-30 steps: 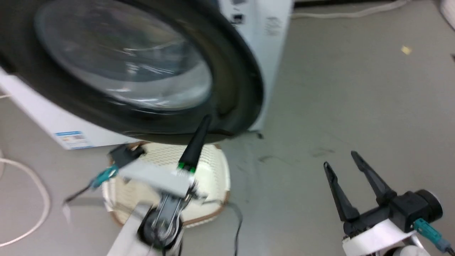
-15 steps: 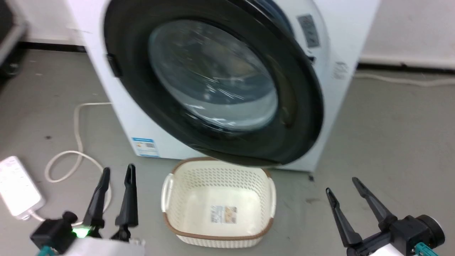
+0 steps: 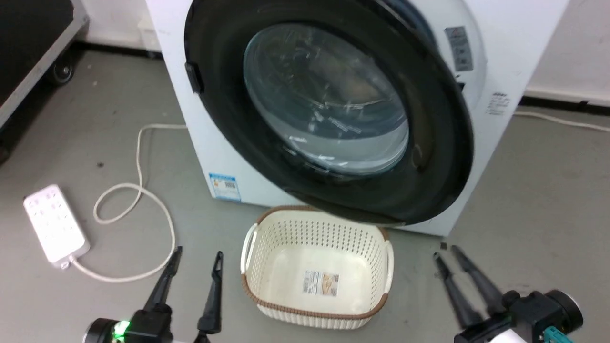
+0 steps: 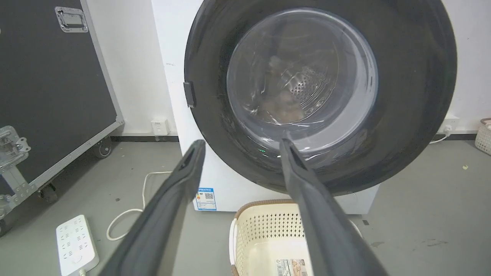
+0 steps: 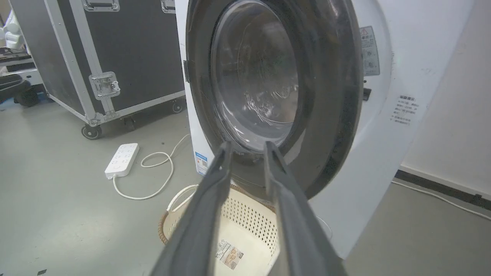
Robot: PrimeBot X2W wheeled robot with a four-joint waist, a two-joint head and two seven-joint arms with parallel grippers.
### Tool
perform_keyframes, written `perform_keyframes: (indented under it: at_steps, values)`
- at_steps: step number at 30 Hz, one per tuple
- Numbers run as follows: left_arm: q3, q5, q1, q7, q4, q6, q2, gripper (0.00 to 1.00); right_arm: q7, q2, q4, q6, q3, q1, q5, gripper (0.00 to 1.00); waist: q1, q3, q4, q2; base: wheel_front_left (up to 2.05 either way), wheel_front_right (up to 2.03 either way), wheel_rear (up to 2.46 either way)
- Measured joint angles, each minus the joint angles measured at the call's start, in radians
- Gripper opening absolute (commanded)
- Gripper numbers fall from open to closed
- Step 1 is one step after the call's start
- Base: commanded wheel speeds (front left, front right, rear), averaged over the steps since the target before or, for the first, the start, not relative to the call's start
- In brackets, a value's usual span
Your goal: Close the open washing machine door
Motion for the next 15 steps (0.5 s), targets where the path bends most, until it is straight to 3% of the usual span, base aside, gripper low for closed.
perform_keyframes:
  at_steps: [6,11,12,15]
  values:
    - [-0.036,0.017,-0.035,0.000,-0.001,0.009,-0.007,1.00,0.001,-0.059,-0.006,0.000,0.054,-0.107,0.037,0.00,0.0001,0.081,0.025,0.0000,0.00,0.00,0.00]
    - [-0.067,0.017,-0.091,0.000,0.001,0.018,-0.013,1.00,0.041,-0.196,0.013,0.000,0.123,-0.295,0.103,0.00,0.0002,0.165,0.049,0.0000,0.00,0.00,0.00]
    - [-0.084,0.017,-0.124,0.000,0.002,0.027,-0.017,1.00,0.076,-0.273,0.041,0.000,0.151,-0.410,0.176,0.00,0.0003,0.213,0.069,0.0001,0.00,0.00,0.00]
    - [-0.099,0.007,-0.150,0.000,0.002,0.038,-0.024,1.00,0.099,-0.339,0.080,0.000,0.158,-0.508,0.248,0.00,0.0003,0.254,0.094,0.0001,0.00,0.00,0.00]
